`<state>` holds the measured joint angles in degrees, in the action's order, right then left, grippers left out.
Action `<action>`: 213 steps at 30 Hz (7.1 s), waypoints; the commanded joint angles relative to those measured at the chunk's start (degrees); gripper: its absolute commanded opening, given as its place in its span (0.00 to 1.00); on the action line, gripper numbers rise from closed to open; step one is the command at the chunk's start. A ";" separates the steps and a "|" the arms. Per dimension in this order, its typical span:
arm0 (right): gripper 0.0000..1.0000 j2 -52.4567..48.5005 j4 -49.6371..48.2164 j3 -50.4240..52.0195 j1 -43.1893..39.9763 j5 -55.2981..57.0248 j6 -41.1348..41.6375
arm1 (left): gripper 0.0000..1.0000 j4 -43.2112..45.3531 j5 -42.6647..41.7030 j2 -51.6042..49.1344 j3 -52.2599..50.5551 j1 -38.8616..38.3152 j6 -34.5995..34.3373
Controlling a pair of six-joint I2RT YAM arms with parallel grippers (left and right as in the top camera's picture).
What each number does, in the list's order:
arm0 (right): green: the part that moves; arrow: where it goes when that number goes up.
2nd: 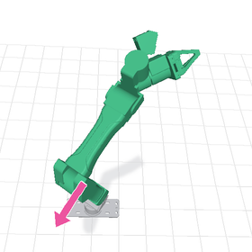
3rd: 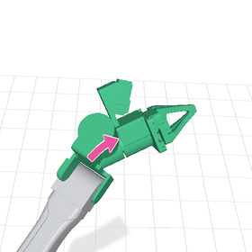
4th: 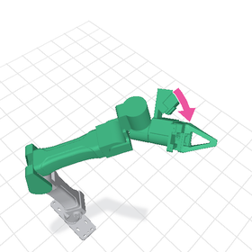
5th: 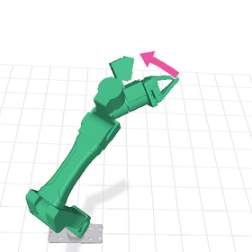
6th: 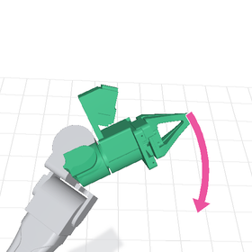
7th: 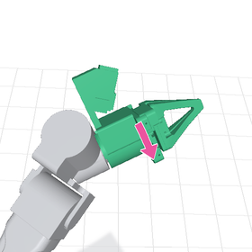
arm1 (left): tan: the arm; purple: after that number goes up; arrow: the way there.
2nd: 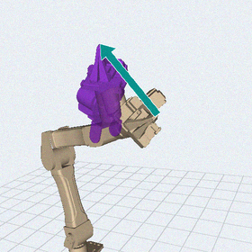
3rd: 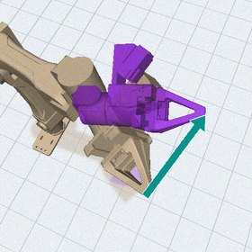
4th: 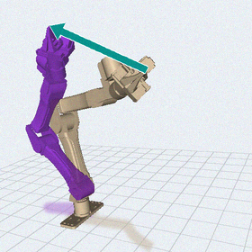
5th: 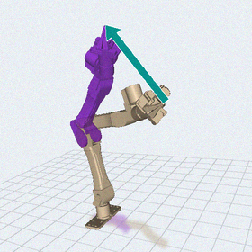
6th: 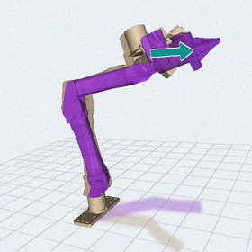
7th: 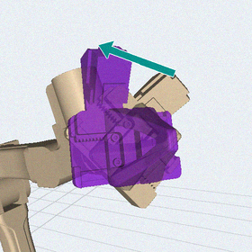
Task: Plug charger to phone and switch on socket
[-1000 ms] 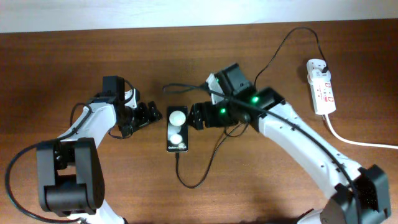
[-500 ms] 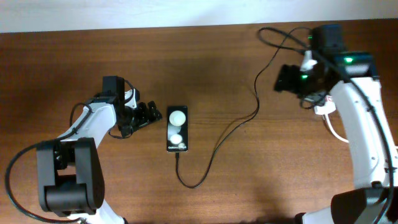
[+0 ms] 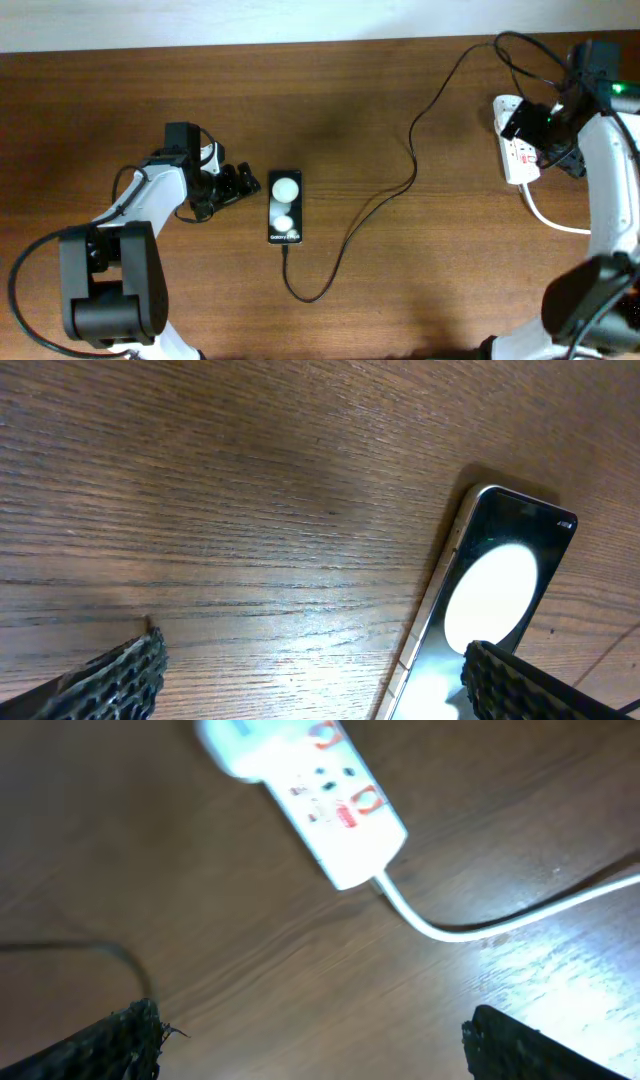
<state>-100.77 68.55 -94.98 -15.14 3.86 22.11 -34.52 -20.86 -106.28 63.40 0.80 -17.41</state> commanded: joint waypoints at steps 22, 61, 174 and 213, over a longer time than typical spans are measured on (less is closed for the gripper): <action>0.99 -17.86 -22.64 0.26 -8.50 4.79 4.76 | 0.99 -0.26 2.73 -1.66 -1.49 0.39 0.09; 0.98 -27.36 -24.83 1.84 -8.50 -6.67 4.74 | 0.99 -0.26 2.73 -1.66 -1.49 0.39 0.09; 0.98 -30.64 -15.61 -0.17 -8.94 -6.23 -14.36 | 0.99 -3.19 12.31 29.92 -3.61 -1.90 0.31; 0.98 -30.64 -15.63 -0.17 -8.94 -6.23 -14.36 | 0.99 58.88 15.17 50.99 -59.19 -9.57 2.75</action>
<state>-126.76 50.76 -98.08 -24.62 -4.47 9.87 24.27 -7.57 -58.92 6.79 -8.67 -15.84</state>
